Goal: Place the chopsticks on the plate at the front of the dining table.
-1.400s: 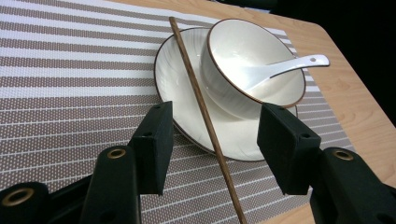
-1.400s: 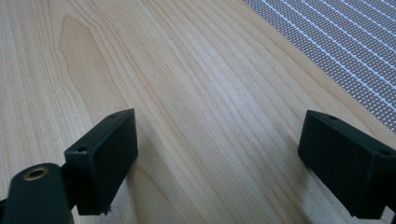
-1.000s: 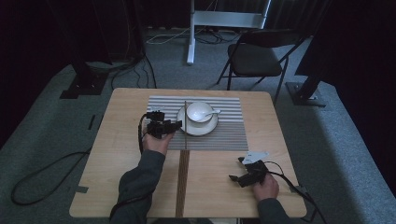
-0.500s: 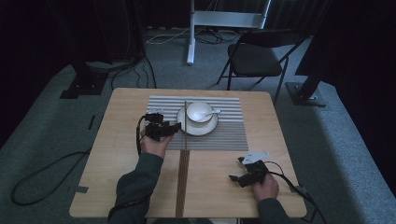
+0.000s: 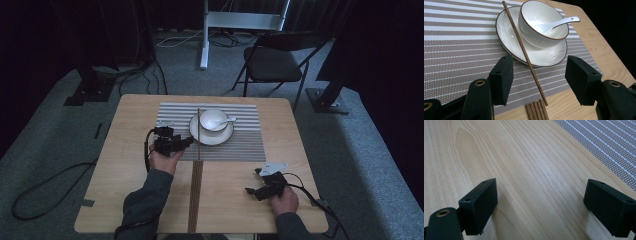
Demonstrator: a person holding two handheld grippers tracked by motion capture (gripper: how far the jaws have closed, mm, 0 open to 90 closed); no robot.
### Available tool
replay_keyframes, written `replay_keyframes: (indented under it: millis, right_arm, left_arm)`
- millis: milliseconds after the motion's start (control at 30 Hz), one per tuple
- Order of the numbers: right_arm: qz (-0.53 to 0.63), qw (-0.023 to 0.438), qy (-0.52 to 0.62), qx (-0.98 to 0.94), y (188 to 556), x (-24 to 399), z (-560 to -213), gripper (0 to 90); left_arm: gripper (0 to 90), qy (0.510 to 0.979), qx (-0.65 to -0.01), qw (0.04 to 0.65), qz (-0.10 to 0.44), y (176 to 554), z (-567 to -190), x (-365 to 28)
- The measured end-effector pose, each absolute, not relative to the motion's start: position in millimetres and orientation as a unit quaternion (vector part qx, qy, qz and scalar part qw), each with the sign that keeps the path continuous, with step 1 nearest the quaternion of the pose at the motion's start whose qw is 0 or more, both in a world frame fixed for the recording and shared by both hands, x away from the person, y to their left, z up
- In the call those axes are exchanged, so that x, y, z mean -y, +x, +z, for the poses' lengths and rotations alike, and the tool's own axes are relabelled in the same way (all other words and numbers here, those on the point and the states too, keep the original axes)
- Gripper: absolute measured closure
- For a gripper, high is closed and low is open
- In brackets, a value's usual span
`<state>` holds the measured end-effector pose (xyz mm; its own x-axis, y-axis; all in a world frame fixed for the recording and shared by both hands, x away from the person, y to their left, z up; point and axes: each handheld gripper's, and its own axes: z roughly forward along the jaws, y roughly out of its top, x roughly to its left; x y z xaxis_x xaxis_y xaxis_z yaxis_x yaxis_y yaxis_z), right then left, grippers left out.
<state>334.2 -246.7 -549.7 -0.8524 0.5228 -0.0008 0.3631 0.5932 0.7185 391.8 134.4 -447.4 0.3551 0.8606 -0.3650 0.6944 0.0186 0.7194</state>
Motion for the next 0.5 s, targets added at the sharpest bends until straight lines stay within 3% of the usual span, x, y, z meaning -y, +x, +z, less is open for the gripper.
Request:
replay_keyframes:
  millis: [500]
  right_arm:
    - [0.376, 0.106, 0.250, -0.886, 334, 247, -550, 11.3]
  left_arm:
    - [40.1, 0.702, -0.551, 0.443, 0.091, 377, -451, -132]
